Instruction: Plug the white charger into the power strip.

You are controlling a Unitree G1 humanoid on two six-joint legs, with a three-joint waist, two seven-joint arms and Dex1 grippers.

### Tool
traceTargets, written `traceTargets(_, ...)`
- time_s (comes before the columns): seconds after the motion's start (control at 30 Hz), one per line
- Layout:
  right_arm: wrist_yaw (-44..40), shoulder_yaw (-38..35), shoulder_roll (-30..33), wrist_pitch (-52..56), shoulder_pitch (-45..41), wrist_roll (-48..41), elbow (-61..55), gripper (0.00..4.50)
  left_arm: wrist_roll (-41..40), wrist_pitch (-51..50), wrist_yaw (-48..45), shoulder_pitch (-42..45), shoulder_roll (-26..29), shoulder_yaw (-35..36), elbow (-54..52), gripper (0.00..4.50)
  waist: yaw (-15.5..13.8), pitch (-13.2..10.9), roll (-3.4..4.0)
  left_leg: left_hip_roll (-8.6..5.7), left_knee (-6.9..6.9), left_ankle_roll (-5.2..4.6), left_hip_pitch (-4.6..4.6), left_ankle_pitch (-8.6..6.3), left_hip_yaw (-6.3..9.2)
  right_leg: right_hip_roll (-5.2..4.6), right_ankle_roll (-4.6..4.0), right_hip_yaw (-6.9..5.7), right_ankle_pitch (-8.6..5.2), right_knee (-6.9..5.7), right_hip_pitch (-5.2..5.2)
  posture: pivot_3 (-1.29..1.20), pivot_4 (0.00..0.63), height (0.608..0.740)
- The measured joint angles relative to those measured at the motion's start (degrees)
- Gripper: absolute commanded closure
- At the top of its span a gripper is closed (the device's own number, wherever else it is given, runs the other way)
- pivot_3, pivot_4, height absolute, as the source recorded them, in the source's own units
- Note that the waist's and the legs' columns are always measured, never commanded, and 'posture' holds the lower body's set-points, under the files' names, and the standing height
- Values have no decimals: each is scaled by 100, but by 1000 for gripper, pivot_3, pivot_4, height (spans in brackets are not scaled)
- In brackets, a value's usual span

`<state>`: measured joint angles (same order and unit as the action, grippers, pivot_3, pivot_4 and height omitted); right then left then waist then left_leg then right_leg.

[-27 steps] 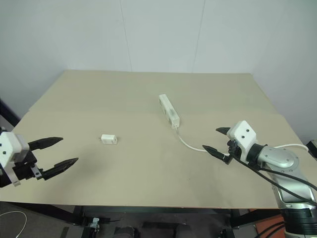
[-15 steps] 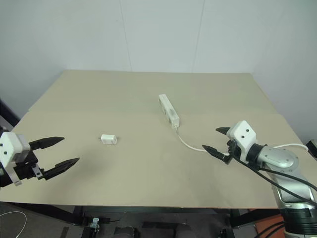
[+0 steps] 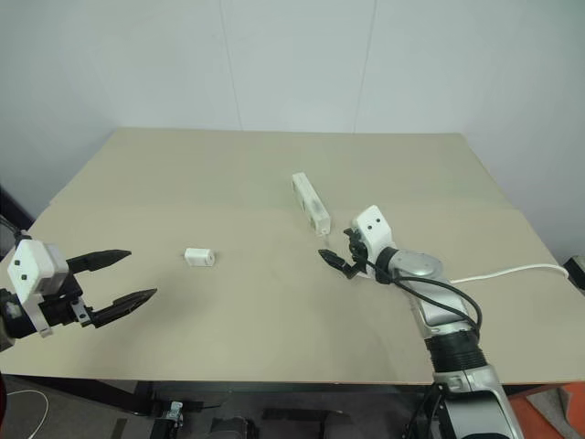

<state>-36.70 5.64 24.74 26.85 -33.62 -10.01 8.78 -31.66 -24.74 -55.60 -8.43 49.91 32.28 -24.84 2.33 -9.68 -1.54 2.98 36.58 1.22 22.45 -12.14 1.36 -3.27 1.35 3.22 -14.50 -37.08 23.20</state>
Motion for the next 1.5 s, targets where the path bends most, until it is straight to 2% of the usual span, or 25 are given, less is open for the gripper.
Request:
traceTargets(0.17, 303, 264, -519, -44, -590, 367, 1142, 20, 4, 2, 2, 57, -1, -88, 11, 0, 32, 0, 0, 2, -1, 0, -9, 0, 0, 5, 1, 2, 0, -4, -2, 0, 150, 740)
traceTargets(0.23, 478, 323, -719, -114, -833, 560, 1668, 392, 3, 4, 4, 75, -1, -123, 1, 0, 43, 0, 1, 2, -3, 0, -6, 0, 0, 4, -1, 4, 1, -4, 1, 0, 150, 740)
traceTargets(0.33, 590, 333, -877, -234, -989, 683, 2024, 1282, 3, 4, 16, 58, -7, -123, -7, 0, 42, 0, 1, 1, -10, 0, -4, 0, -1, 4, -1, 5, 1, -2, 5, 0, 150, 740)
traceTargets(0.63, 725, 244, -977, -589, -1213, 849, 2571, 4469, 1, 3, 96, -81, -70, -121, -155, 0, 50, 0, 1, 2, -11, 0, -14, 0, -1, 5, -1, 5, 1, -5, -1, 0, 150, 740)
traceTargets(0.8, 547, 313, -895, -848, -1162, 989, 2540, 4499, 0, 3, 109, -77, -70, -121, -179, 0, 95, 0, 1, 2, -18, 0, -10, 0, -2, 5, -1, 8, 1, -2, 4, 0, 150, 740)
traceTargets(0.9, 397, 441, -726, -1406, -885, 1115, 2334, 4499, -1, 3, 111, -72, -70, -122, -186, 0, 98, -2, 1, 1, -20, 0, -8, 0, -2, 4, 0, 8, 1, -1, 5, 0, 150, 740)
traceTargets(1.2, -1131, 607, 261, -4615, 343, 1087, 1407, 4499, -4, 0, 98, -39, -69, -167, -190, 0, 119, -4, -1, 1, -19, 0, -18, 0, -5, 3, 36, 11, -20, -2, -4, 0, 150, 740)
traceTargets(1.33, -1628, 780, 508, -5632, 504, 1138, 1595, 4499, -3, 0, 87, 7, -69, -209, -171, 0, 156, -4, -2, 1, -19, 0, -25, 0, -5, 6, 35, 15, -20, -4, -5, 0, 150, 740)
traceTargets(1.47, -1444, 1088, 775, -6554, 151, 1934, 2401, 4499, -3, 0, 73, 113, -64, -250, -147, 0, 157, -5, -3, -1, -19, 0, -28, 0, -9, 5, 34, 19, -19, -4, -7, 0, 150, 740)
traceTargets(1.5, -1268, 1160, 797, -6784, 12, 2148, 2603, 4149, -2, 0, 69, 121, -63, -266, -130, 0, 163, -5, -3, 0, -20, 0, -28, 0, -9, 5, 32, 20, -17, -4, -6, 0, 150, 740)
